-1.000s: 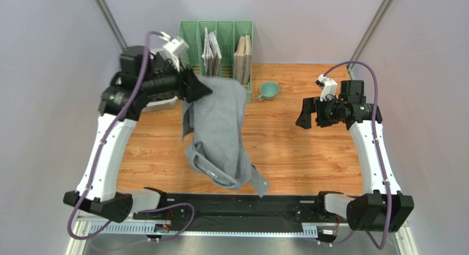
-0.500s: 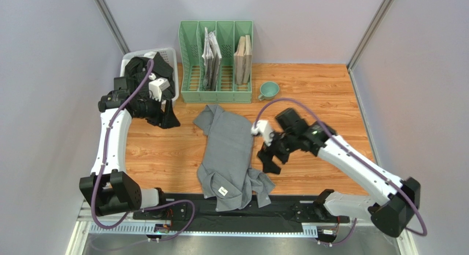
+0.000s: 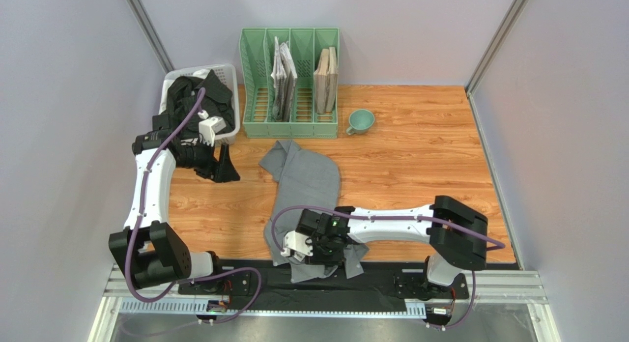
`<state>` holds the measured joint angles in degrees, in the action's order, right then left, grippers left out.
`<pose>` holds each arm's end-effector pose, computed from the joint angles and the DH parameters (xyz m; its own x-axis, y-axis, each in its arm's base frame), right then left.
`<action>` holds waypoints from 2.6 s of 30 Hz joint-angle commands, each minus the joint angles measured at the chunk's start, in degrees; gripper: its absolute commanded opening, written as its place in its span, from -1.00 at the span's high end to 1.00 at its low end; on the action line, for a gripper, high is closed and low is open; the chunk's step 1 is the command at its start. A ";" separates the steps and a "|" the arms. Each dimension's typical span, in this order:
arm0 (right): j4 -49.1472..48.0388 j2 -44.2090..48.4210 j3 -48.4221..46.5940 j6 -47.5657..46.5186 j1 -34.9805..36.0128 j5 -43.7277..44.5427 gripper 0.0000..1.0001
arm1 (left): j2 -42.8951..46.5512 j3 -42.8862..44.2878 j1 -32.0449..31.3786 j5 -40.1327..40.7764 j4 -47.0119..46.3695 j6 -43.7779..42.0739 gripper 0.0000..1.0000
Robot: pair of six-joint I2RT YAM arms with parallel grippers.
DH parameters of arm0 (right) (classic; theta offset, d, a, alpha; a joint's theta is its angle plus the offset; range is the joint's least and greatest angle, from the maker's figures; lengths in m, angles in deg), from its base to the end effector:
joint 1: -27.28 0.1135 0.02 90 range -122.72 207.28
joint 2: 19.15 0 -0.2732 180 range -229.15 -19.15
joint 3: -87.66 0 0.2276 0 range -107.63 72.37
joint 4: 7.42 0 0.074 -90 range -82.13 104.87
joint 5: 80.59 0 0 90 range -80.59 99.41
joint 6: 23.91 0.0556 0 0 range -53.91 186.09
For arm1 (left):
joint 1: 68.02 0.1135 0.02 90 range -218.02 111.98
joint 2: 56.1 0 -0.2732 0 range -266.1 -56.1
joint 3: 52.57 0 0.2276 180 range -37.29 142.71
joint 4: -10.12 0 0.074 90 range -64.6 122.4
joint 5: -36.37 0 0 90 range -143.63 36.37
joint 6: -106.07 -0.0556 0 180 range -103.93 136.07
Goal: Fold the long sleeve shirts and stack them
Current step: Flatten the shirt out
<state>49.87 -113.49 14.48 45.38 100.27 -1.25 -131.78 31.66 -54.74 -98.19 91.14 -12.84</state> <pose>0.0717 0.2695 0.1777 0.0681 -0.9655 -0.2514 -0.9905 -0.0955 0.0987 0.2150 0.0107 0.3037 -0.7921 0.1670 -0.5871 0.4854 0.7554 -0.4401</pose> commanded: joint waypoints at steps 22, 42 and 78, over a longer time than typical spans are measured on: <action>14.62 24.79 -9.48 -13.59 -49.55 -8.86 -0.70 | 1.07 -11.02 -19.61 9.65 -21.06 -7.60 -0.58; -14.48 4.10 5.32 -7.33 -6.11 20.75 -0.53 | -26.80 -1.01 -15.21 13.97 -28.03 10.01 -0.41; 3.79 32.47 -10.93 -4.95 -57.26 -8.24 1.00 | -20.63 -4.53 -22.50 22.75 -35.05 10.01 -0.48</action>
<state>54.96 -82.80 7.86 38.35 43.03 -4.86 -148.32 22.96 -76.34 -79.32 62.33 -4.31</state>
